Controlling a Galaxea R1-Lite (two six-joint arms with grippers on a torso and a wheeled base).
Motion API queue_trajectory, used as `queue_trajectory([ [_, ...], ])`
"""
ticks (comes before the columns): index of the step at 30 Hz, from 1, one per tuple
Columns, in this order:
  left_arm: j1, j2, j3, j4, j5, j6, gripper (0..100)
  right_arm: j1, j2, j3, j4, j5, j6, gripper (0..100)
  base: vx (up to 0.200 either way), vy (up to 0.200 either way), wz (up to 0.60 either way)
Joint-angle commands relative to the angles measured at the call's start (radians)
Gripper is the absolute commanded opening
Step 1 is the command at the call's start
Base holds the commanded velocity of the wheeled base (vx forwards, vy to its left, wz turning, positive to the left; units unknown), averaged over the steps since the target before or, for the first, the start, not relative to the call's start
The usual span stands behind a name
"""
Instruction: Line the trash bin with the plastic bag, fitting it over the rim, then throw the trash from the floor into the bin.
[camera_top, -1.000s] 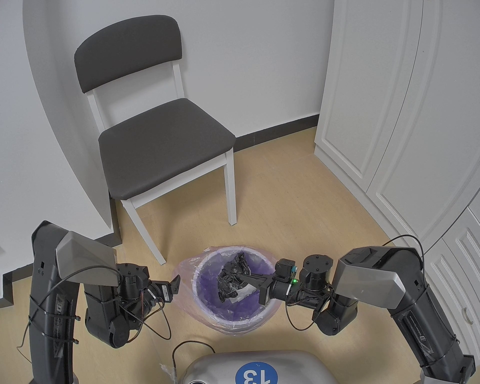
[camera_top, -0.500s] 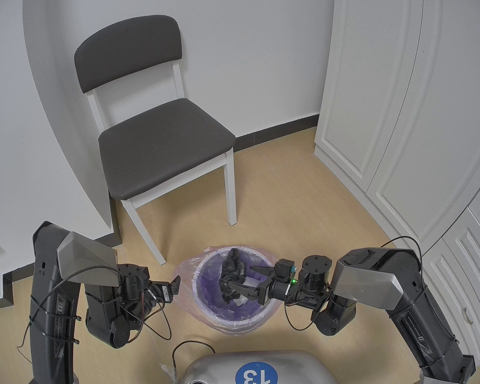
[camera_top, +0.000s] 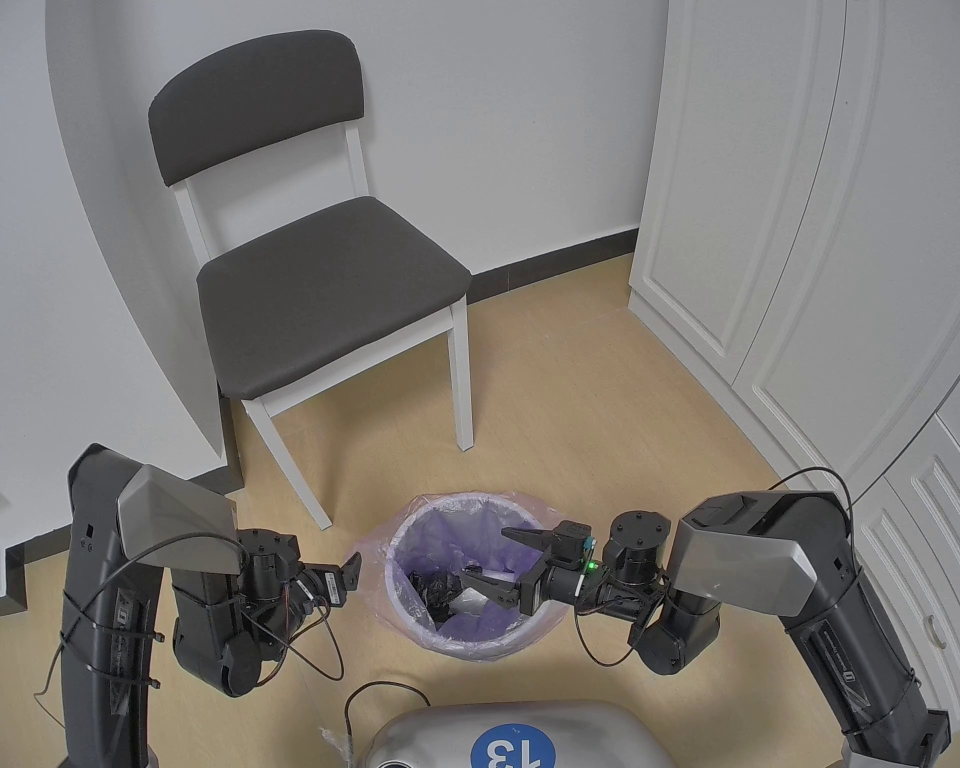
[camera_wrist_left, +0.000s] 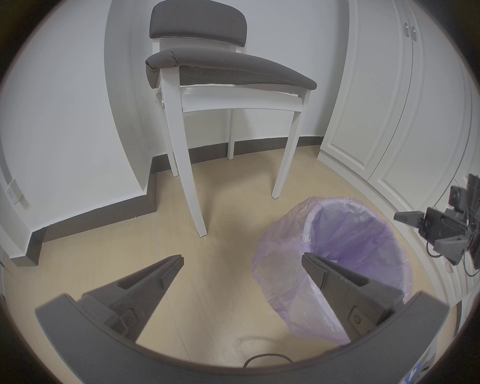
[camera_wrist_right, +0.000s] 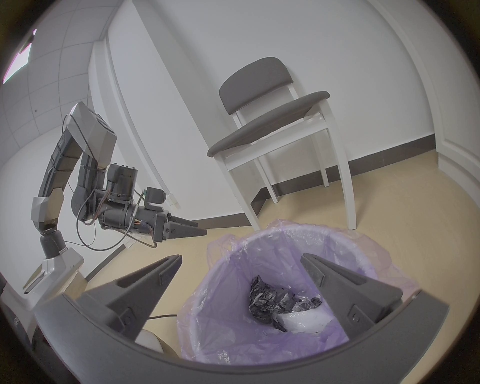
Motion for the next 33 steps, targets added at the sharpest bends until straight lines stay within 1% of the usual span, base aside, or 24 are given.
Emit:
queue_trajectory([
  [1,-0.007,0.031,-0.025,-0.018,0.028,0.01,100,-0.037,-0.102,0.037,-0.005,0.002,-0.03,100,0.0,0.0,0.0],
  [2,-0.007,0.04,-0.031,-0.018,0.039,0.022,100,-0.047,-0.115,0.041,0.001,0.002,-0.039,100,0.0,0.0,0.0],
  [4,-0.007,0.074,-0.039,-0.018,0.054,0.105,100,-0.089,-0.159,0.048,0.052,0.002,-0.076,100,0.0,0.0,0.0],
  [5,-0.007,0.076,-0.039,-0.018,0.054,0.111,100,-0.093,-0.162,0.048,0.058,0.002,-0.079,100,0.0,0.0,0.0],
  [6,-0.01,0.092,-0.043,-0.018,0.042,0.174,100,-0.141,-0.2,0.049,0.134,0.002,-0.122,100,0.0,0.0,0.0],
  [7,-0.013,0.091,-0.052,-0.018,0.03,0.205,100,-0.175,-0.225,0.048,0.197,0.002,-0.153,100,0.0,0.0,0.0],
  [8,-0.015,0.091,-0.054,-0.018,0.027,0.208,100,-0.179,-0.227,0.048,0.205,0.002,-0.156,100,0.0,0.0,0.0],
  [9,-0.027,0.083,-0.08,-0.018,-0.022,0.234,100,-0.228,-0.257,0.043,0.296,0.002,-0.197,100,0.0,0.0,0.0],
  [11,-0.03,0.077,-0.115,-0.018,-0.061,0.255,100,-0.282,-0.285,0.038,0.395,0.002,-0.246,100,0.0,0.0,0.0],
  [13,-0.019,0.086,-0.154,0.031,-0.062,0.312,100,-0.337,-0.285,0.009,0.477,0.002,-0.3,100,0.0,0.0,0.0],
  [14,-0.019,0.086,-0.154,0.031,-0.062,0.312,100,-0.337,-0.285,0.009,0.477,0.002,-0.3,100,0.0,0.0,0.0],
  [15,-0.006,0.083,-0.17,0.102,-0.064,0.343,100,-0.368,-0.279,-0.02,0.521,0.002,-0.331,100,0.0,0.0,0.0],
  [16,0.004,0.083,-0.186,0.143,-0.062,0.344,100,-0.388,-0.271,-0.043,0.552,0.002,-0.343,100,0.0,0.0,0.0],
  [19,0.01,0.082,-0.213,0.202,-0.042,0.344,100,-0.411,-0.25,-0.086,0.613,0.002,-0.354,100,0.0,0.0,0.0],
  [22,0.011,0.072,-0.23,0.281,-0.022,0.349,100,-0.432,-0.222,-0.114,0.658,0.002,-0.367,100,0.0,0.0,0.0],
  [23,0.011,0.072,-0.232,0.283,-0.022,0.349,100,-0.432,-0.222,-0.115,0.658,0.002,-0.367,100,0.0,0.0,0.0],
  [26,0.016,0.048,-0.275,0.415,-0.002,0.349,100,-0.449,-0.184,-0.146,0.668,0.002,-0.377,100,0.0,0.0,0.0],
  [30,0.019,0.02,-0.336,0.582,-0.004,0.347,100,-0.457,-0.153,-0.169,0.673,0.002,-0.377,100,0.0,0.0,0.0],
  [33,0.022,0.028,-0.447,0.694,0.018,0.343,100,-0.457,-0.133,-0.178,0.687,0.002,-0.377,100,0.0,0.0,0.0],
])
